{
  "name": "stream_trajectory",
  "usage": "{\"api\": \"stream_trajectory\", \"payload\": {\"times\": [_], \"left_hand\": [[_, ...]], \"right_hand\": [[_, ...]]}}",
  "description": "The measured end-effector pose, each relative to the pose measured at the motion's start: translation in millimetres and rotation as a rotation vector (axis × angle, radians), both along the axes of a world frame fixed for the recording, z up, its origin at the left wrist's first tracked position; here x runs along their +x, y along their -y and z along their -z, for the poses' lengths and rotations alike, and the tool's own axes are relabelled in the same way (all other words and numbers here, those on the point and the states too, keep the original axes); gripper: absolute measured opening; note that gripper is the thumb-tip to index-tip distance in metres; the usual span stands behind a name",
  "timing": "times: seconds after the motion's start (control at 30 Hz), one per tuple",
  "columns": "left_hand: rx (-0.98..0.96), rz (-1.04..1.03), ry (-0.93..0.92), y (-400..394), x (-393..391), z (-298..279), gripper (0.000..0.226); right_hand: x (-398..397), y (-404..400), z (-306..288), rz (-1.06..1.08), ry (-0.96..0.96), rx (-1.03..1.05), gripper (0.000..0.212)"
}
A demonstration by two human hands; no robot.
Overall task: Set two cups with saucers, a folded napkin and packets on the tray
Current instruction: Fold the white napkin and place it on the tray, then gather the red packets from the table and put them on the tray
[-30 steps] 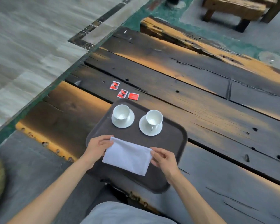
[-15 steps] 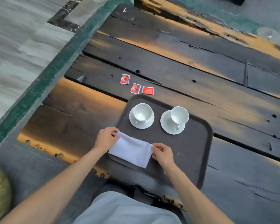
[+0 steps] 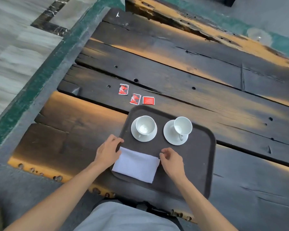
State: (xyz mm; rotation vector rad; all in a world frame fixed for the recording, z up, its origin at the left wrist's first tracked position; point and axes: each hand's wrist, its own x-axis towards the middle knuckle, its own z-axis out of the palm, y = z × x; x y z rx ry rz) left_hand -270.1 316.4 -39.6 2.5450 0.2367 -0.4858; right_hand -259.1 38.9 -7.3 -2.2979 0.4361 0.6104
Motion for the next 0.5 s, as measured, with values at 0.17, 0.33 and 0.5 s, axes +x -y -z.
{"api": "stream_trajectory", "payload": {"times": [0.17,0.33,0.5], "left_hand": [[-0.074,-0.02,0.168,-23,46,-22,0.047],[-0.056,-0.037,0.217,-43,102,-44,0.055],[-0.116,-0.039,0.164,-49,148,-46,0.064]], "right_hand": [[50,-5,-41,-0.032,0.219,0.119,0.019],[118,-19,-58,-0.089,0.337,0.131,0.02],[175,-37,-51,-0.19,0.316,0.045,0.026]]}}
